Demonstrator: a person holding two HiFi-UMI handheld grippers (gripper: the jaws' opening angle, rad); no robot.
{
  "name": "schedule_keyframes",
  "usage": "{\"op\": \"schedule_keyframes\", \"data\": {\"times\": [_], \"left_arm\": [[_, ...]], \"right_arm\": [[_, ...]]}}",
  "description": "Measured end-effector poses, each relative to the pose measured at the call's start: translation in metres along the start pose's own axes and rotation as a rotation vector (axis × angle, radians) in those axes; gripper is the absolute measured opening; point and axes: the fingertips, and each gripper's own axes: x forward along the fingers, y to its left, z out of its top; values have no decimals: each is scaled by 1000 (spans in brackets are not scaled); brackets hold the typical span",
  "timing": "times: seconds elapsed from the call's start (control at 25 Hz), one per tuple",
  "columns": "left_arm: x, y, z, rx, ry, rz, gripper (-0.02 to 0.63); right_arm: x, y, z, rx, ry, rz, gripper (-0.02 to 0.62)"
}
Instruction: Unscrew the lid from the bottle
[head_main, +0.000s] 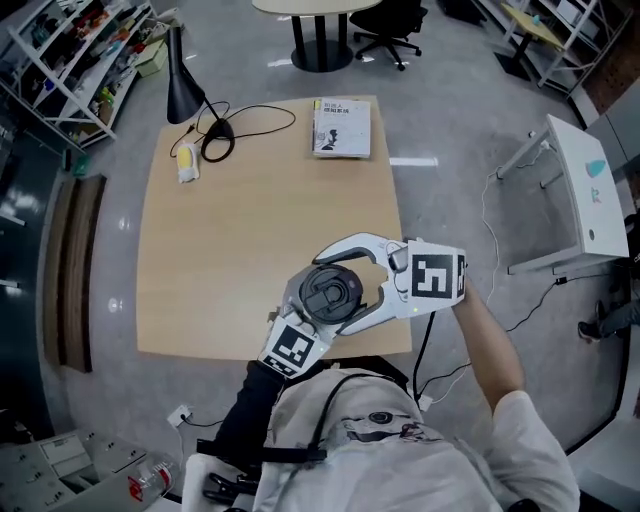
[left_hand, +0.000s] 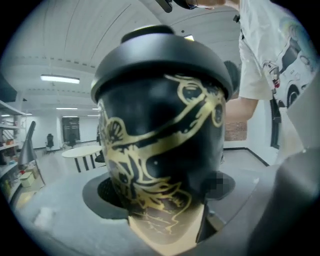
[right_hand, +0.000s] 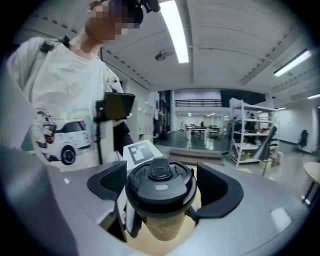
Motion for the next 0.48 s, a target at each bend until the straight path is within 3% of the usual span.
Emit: {"op": "schedule_keyframes", "data": {"times": [0.12,0.2,0.24,0.28,0.36,0.48], "left_arm": [[-11,-37,14,21,-18,-218,419],[-20,-57,23,17,-39,-348,419],[-25,-61,26,6,-53,-382,419],[-28,-60,28,-7,-64,-388,419],[-32,-43,24,-29,-62,-324,419],[-40,-1,8,-61,8,-125,419]], "right_arm": [[-3,28,22,-39,-36,288,439],[-1,40,34,29,-60,450,441],[2,42,36,81,-48,482,450],[5,40,36,116,-26,472,482],[6,26,37,141,17,328,539],[0,-6,29,165,92,-115,575]]}}
